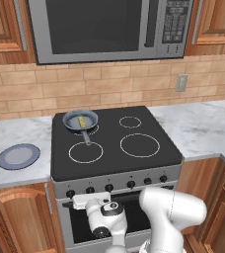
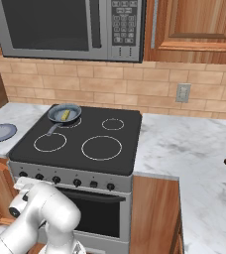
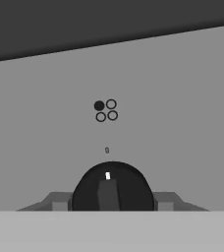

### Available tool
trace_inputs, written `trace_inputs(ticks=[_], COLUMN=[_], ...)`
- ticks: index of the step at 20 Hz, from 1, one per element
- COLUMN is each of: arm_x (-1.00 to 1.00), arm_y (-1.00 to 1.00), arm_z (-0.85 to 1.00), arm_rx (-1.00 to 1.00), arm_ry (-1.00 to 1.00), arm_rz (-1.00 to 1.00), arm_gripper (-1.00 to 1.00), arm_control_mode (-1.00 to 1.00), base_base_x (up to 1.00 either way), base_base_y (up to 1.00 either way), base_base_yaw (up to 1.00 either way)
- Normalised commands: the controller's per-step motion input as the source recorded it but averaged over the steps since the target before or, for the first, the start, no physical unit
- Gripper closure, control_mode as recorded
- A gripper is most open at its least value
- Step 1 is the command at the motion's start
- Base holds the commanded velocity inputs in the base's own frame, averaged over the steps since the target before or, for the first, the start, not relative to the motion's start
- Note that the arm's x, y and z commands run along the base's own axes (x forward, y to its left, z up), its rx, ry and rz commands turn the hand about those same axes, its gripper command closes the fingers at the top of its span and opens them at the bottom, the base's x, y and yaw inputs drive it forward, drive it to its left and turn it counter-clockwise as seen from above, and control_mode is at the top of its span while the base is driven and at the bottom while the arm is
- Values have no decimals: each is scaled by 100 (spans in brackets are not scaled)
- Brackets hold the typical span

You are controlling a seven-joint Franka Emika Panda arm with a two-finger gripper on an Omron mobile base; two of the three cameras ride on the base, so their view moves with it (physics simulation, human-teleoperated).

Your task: Pick up the butter stick and place it in the pan. Then turn on the burner for the pan.

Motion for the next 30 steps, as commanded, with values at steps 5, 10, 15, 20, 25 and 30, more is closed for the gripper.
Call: trace_inputs(ticks=[5, 10, 15, 20, 25, 30], arm_x=[6, 5, 4, 1, 0, 0], arm_y=[0, 0, 0, 0, 0, 0], arm_z=[0, 0, 0, 0, 0, 0], arm_rx=[-7, -10, -12, -13, -12, -11], arm_ry=[0, 1, 3, 3, 0, 0], arm_rz=[0, 0, 0, 0, 0, 0], arm_gripper=[100, 100, 100, 100, 100, 100], arm_control_mode=[-100, -100, -100, -100, -100, -100], base_base_x=[0, 0, 0, 0, 0, 0], base_base_y=[0, 0, 0, 0, 0, 0], base_base_yaw=[0, 0, 0, 0, 0, 0])
